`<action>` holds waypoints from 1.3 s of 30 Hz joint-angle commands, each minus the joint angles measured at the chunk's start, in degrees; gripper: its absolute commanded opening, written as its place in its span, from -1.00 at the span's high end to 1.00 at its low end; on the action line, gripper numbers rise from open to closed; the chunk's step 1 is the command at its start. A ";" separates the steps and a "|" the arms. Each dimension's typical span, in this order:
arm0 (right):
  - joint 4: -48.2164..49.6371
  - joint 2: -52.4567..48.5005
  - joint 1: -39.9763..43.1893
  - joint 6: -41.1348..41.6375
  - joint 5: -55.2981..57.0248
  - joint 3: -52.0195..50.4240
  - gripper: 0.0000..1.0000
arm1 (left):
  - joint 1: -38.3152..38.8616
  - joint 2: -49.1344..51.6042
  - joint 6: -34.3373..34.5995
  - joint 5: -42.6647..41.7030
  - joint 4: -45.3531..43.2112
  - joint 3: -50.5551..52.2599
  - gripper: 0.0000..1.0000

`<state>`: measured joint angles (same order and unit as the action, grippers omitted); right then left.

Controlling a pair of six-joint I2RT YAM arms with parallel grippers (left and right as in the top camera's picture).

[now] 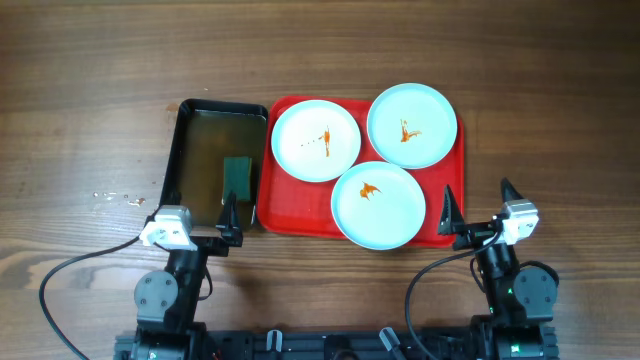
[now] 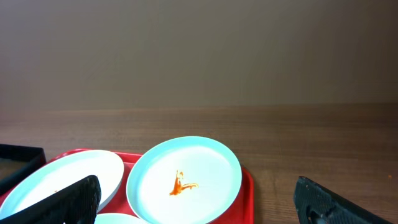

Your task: Clean dirty plates on tray and stack at the side

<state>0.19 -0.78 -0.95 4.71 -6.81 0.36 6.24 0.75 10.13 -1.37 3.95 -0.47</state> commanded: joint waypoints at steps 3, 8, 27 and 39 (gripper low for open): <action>0.17 0.50 -0.22 0.61 0.04 -0.07 -0.99 | -0.37 -0.42 -0.72 -0.48 0.42 0.15 -1.00; 0.20 0.50 -0.22 0.63 0.04 -0.07 -1.00 | -0.37 -0.42 -0.72 -0.48 0.42 0.15 -1.00; 0.20 0.24 -0.22 2.01 0.02 -0.07 -0.99 | -0.37 -0.42 -0.70 -0.46 0.31 0.15 -1.00; -10.08 -17.03 -0.22 2.12 -0.57 13.25 -0.99 | -0.37 11.17 -0.70 -0.26 3.37 -6.99 -1.00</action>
<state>-7.79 -11.97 -0.95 6.04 -6.81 7.16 6.24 6.04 10.13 -1.37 7.03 -2.63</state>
